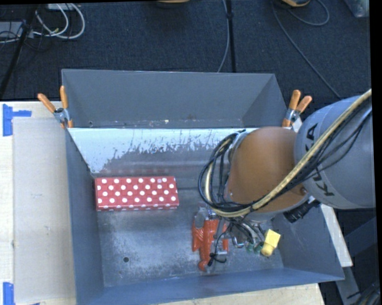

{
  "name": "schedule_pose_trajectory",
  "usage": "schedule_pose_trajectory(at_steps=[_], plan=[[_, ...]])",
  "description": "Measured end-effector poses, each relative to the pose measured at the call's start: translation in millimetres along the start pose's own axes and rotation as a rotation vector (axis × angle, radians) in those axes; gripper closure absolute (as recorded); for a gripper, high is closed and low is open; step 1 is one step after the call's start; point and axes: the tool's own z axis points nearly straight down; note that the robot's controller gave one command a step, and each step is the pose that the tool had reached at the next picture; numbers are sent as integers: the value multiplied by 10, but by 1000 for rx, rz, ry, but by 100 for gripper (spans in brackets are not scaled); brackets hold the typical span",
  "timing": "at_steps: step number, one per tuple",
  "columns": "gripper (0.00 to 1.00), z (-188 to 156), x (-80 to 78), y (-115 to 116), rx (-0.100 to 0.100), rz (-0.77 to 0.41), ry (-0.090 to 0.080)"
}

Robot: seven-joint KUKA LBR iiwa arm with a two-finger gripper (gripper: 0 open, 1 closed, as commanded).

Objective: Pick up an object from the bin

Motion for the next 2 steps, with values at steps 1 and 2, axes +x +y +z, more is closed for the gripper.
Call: schedule_pose_trajectory(at_steps=[1,2], plan=[[0,-42,-16,-3,-1,2,-8],[0,324,-214,-191,-2,75,-9]])
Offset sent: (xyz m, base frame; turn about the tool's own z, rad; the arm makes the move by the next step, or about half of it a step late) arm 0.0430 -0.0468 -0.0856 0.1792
